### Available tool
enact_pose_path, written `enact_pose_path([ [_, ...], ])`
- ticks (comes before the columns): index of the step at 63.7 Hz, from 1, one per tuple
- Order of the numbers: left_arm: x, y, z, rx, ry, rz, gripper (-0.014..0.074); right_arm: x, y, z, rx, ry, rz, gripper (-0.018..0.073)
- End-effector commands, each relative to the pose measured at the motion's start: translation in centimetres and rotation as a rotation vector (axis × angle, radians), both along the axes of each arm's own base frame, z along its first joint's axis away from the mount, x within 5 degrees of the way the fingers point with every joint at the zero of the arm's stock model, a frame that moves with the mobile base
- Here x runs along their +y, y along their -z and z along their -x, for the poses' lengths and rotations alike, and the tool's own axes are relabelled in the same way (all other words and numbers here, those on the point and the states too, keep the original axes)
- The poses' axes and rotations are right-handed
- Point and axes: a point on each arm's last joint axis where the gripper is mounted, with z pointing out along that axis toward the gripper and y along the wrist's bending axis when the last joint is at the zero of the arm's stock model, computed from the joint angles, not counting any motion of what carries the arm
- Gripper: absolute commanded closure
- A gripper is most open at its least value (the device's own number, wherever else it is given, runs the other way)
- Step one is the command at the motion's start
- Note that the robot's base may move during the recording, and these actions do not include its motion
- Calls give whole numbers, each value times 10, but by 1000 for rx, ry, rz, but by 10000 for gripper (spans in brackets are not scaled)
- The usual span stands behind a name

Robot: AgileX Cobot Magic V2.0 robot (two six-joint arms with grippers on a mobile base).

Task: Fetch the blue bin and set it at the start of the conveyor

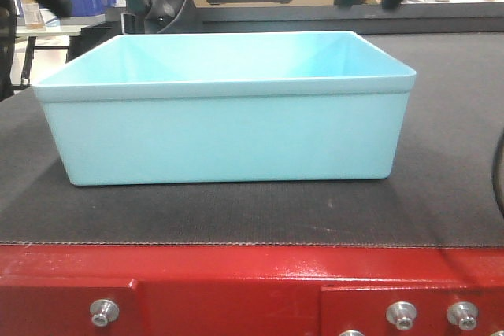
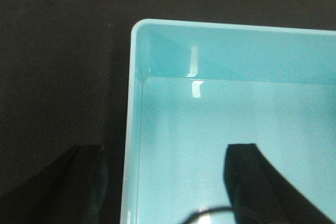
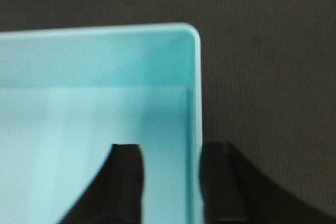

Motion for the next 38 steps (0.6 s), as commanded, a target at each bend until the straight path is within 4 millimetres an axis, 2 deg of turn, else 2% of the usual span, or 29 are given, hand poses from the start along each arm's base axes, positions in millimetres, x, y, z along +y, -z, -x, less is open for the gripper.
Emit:
enact_pose_path([
  [1, 5, -18, 8, -29, -14, 10, 386, -4, -23, 7, -73, -7, -12, 559],
  [8, 8, -28, 17, -34, 0, 10, 651, -7, -35, 15, -107, -8, -23, 721],
  [10, 8, -31, 19, -36, 15, 7, 708, -7, -38, 16, -114, -12, -21, 723],
  [22, -3, -41, 33, -40, 279, -13, 706, -8, -48, 24, -160, -131, 102, 718],
  [30, -16, -46, 40, -104, 459, 54, 706, -1, -52, 32, -249, -262, 176, 718],
  [38, -20, -41, 49, -180, 477, 169, 706, 1, -46, 47, -328, -307, 164, 718],
])
